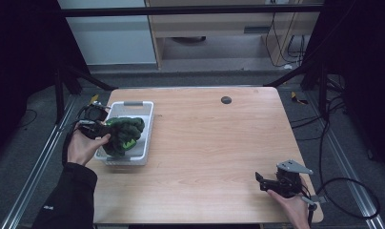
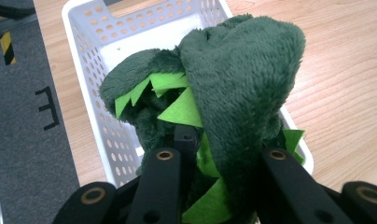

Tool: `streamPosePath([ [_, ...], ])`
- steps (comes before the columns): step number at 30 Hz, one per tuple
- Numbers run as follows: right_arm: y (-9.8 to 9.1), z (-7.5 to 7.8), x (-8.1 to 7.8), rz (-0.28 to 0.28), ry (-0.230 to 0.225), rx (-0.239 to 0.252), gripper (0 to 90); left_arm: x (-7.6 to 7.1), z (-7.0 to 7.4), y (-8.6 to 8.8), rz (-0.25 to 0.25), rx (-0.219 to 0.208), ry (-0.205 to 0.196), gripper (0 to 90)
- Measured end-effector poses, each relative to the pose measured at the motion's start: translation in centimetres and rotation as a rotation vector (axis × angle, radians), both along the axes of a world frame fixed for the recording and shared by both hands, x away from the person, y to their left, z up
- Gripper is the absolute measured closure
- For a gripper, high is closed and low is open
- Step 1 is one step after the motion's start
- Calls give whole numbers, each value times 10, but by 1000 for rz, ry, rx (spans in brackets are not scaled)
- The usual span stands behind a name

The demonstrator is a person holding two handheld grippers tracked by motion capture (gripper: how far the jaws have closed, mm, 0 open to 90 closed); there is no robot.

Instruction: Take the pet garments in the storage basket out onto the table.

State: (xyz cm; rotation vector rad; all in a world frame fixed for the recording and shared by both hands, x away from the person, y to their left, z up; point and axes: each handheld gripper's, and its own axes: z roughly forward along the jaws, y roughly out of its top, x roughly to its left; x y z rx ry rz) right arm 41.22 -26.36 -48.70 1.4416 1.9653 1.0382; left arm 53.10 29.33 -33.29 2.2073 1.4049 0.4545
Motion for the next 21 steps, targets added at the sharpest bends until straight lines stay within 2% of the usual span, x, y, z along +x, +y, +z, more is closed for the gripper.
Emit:
streamPosePath([
  [6, 0, 0, 0, -1, 1, 3, 86, -4, 10, -1, -29, 14, 7, 764],
  [21, 0, 1, 0, -1, -3, 2, 86, -16, 36, -6, -80, -4, -28, 764],
])
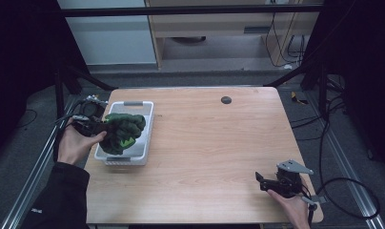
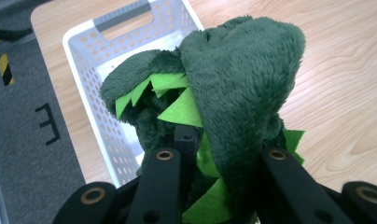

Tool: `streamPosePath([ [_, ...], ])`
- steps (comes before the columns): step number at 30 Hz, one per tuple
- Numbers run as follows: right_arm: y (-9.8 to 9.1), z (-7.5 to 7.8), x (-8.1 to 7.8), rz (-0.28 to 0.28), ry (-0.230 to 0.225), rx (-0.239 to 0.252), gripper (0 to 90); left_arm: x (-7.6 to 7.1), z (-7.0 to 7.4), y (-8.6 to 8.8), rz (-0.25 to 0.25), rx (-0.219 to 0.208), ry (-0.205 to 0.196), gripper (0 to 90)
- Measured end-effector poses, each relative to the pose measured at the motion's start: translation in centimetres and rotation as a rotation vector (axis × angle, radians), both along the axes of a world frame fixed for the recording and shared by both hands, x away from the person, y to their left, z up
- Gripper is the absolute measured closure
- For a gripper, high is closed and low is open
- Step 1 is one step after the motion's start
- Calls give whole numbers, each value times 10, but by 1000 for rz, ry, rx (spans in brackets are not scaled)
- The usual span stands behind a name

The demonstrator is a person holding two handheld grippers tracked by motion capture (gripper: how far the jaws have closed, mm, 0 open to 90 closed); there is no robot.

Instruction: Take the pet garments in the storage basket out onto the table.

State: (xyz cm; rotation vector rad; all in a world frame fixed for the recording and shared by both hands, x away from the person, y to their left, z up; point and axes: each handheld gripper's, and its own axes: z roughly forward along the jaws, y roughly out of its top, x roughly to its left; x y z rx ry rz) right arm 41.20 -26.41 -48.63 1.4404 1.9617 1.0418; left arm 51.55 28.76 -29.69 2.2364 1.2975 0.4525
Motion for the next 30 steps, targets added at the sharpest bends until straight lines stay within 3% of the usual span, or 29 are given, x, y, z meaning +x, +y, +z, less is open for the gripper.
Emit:
streamPosePath([
  [16, -1, 0, 0, 0, -4, 2, 84, -14, 19, -15, -90, 6, -6, 764],
  [30, -1, 1, -1, -2, -2, 11, 84, -26, 28, -47, -199, 21, -8, 764],
])
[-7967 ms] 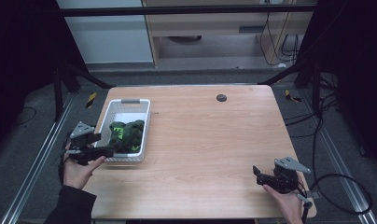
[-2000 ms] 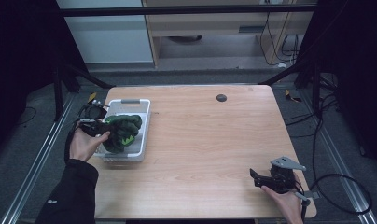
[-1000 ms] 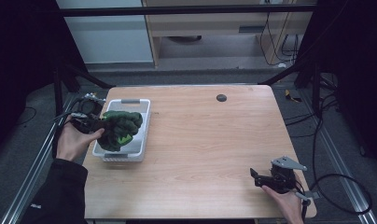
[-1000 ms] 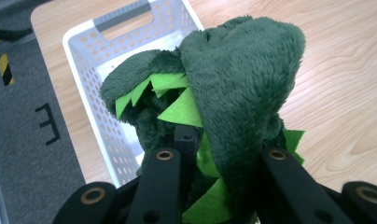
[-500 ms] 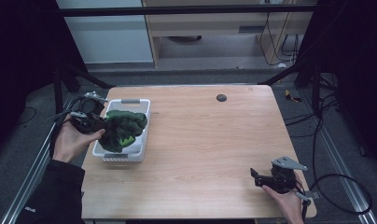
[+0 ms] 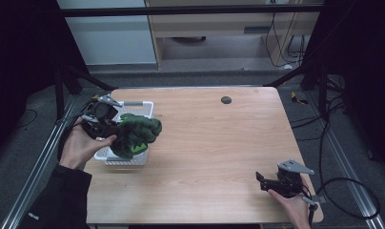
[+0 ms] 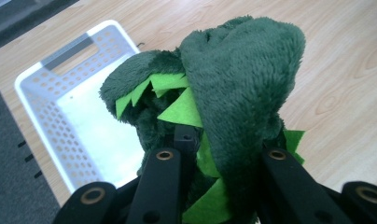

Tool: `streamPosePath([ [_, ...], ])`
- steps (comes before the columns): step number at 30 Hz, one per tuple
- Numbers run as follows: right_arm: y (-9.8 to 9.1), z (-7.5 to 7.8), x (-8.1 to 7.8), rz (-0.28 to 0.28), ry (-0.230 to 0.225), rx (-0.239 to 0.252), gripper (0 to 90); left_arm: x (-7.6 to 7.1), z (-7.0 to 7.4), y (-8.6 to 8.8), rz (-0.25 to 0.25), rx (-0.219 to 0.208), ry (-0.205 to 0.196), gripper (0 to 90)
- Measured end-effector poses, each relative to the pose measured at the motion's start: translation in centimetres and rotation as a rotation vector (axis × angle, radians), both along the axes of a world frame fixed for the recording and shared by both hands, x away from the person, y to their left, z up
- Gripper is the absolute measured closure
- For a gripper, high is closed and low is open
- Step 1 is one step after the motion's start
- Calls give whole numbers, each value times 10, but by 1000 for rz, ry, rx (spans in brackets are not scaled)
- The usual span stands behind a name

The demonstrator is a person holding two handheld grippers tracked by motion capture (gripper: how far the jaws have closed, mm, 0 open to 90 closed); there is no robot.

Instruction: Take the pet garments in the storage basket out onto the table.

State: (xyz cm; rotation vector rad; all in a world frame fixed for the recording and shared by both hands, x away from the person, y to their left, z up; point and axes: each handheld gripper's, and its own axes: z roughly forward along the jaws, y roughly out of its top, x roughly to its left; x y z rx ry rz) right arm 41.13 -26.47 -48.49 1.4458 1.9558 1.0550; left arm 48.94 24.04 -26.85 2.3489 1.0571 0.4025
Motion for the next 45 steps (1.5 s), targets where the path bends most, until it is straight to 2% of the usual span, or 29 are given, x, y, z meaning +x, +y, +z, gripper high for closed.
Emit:
streamPosePath([
  [17, 0, 1, 0, 2, -4, 1, 83, -7, 3, -43, -125, 21, 1, 763],
  [31, -1, 1, 0, 4, -19, -8, 83, -5, -8, -75, -194, 19, 15, 763],
  [34, 0, 1, 0, -1, -12, 3, 83, -4, -10, -82, -208, 14, 17, 763],
  [39, -1, 1, 0, 0, -13, 1, 82, -3, -14, -96, -244, 25, 27, 763],
  [45, -1, 2, 0, -1, -15, 2, 82, -2, -19, -107, -256, 30, 31, 763],
])
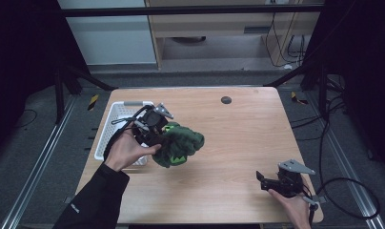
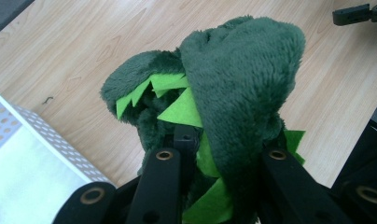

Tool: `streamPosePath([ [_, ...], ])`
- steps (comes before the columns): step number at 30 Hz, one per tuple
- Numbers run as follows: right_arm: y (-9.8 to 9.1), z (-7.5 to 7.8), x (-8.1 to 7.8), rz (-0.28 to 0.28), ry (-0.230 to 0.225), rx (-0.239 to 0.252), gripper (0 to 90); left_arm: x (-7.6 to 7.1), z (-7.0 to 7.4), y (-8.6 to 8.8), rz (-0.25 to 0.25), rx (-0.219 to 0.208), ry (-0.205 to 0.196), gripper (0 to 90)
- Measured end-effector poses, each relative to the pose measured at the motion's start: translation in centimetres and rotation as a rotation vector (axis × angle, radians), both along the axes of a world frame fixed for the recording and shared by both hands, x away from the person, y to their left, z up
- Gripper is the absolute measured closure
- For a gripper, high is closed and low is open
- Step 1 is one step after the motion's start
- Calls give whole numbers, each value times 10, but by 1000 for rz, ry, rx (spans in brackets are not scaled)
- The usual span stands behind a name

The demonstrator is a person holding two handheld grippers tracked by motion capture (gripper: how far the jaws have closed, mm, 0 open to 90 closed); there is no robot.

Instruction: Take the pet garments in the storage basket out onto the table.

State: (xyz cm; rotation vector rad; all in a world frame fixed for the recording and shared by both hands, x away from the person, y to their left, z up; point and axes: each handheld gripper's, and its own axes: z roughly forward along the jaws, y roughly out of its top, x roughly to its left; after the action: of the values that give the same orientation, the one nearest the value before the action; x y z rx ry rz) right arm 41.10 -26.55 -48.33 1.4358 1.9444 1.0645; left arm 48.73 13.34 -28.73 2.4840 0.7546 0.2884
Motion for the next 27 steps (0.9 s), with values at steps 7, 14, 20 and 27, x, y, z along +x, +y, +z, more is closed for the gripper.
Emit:
streamPosePath([
  [7, -1, 0, 0, 2, -8, -6, 81, 3, -8, -11, -23, 17, 18, 763],
  [14, -1, 0, 0, 2, -10, -5, 80, 8, -18, -22, -41, 21, 27, 763],
  [20, -1, 0, 1, 2, -11, -4, 80, 13, -26, -34, -48, 24, 38, 762],
  [27, 0, 1, 0, 2, -11, 3, 79, 16, -33, -46, -65, 31, 40, 762],
])
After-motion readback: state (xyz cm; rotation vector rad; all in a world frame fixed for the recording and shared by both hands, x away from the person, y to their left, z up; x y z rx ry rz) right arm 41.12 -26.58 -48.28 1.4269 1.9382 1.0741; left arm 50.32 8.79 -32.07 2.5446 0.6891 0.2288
